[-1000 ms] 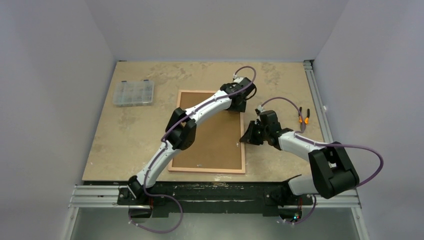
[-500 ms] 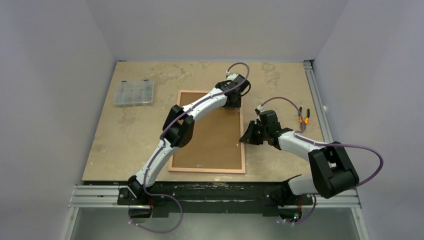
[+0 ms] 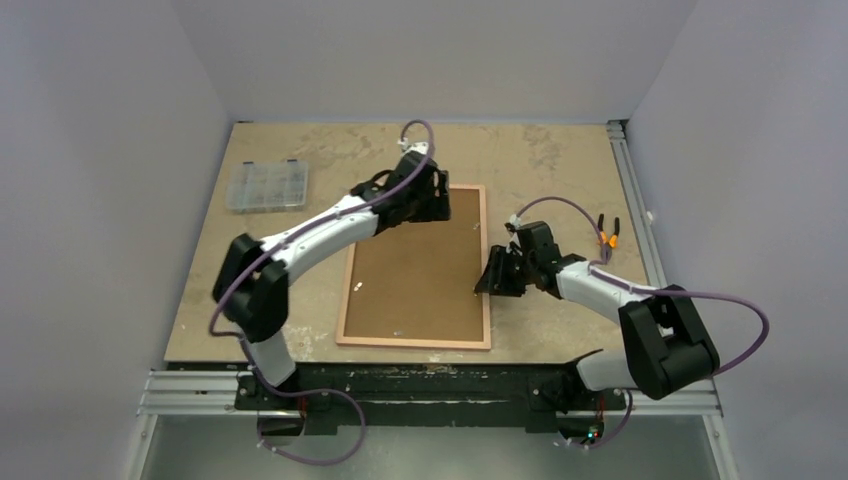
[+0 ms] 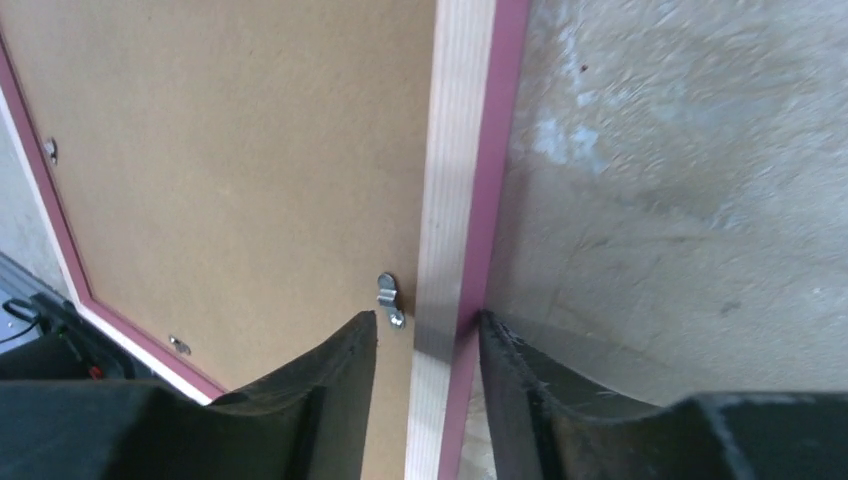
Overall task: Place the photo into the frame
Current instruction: Install the photo frame at the center of the board.
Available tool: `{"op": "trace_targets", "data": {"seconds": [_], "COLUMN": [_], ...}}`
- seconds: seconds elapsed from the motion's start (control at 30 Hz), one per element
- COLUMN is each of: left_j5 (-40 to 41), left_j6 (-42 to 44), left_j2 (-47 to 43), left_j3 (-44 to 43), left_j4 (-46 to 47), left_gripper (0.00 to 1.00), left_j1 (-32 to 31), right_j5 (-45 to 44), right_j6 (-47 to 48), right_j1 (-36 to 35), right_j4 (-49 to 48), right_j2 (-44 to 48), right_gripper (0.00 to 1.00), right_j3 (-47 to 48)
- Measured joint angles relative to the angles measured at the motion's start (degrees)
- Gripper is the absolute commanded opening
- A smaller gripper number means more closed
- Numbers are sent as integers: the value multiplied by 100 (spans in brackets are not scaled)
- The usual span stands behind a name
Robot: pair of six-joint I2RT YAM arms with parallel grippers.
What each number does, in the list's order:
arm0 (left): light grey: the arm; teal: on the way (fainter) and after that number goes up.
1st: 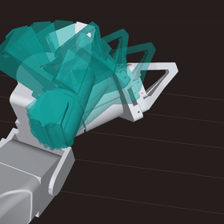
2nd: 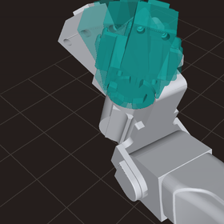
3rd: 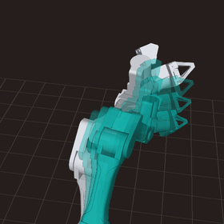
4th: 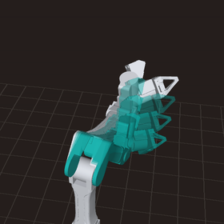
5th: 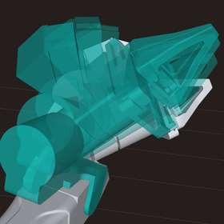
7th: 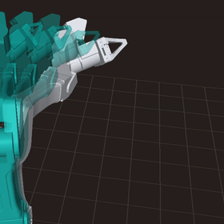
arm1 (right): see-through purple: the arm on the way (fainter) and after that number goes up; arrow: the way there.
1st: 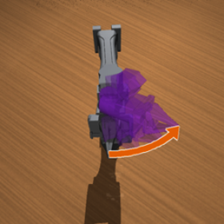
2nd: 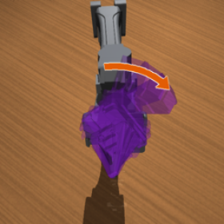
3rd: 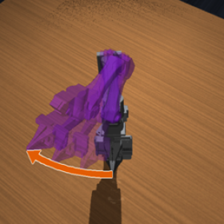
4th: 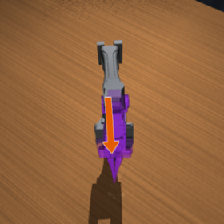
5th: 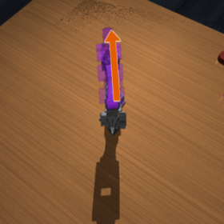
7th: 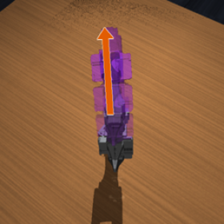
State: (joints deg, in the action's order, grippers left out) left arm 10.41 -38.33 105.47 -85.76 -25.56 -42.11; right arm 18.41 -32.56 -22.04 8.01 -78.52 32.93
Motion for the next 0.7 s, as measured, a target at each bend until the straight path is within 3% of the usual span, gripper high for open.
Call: {"op": "trace_targets", "data": {"seconds": [0.13,0.27,0.53,0.7], "left_j5": [-264,-426,-376,-758], "left_j6": [26,81,153,151], "left_j2": [-1425,-2194,-2675,-2704], "left_j3": [1062,1867,3298,3882], "left_j4": [243,48,-953,-942], "left_gripper": [70,71,71,72], "left_j1": [452,944,1847,2476], "right_j5": [136,210,170,157], "right_j6": [48,72,186,214], "right_j1": [-44,-46,-74,-140], "right_j4": [243,393,627,704], "right_j2": [66,66,-37,-286], "right_gripper": [54,60,63,63], "right_j3": [59,133,321,553]}}
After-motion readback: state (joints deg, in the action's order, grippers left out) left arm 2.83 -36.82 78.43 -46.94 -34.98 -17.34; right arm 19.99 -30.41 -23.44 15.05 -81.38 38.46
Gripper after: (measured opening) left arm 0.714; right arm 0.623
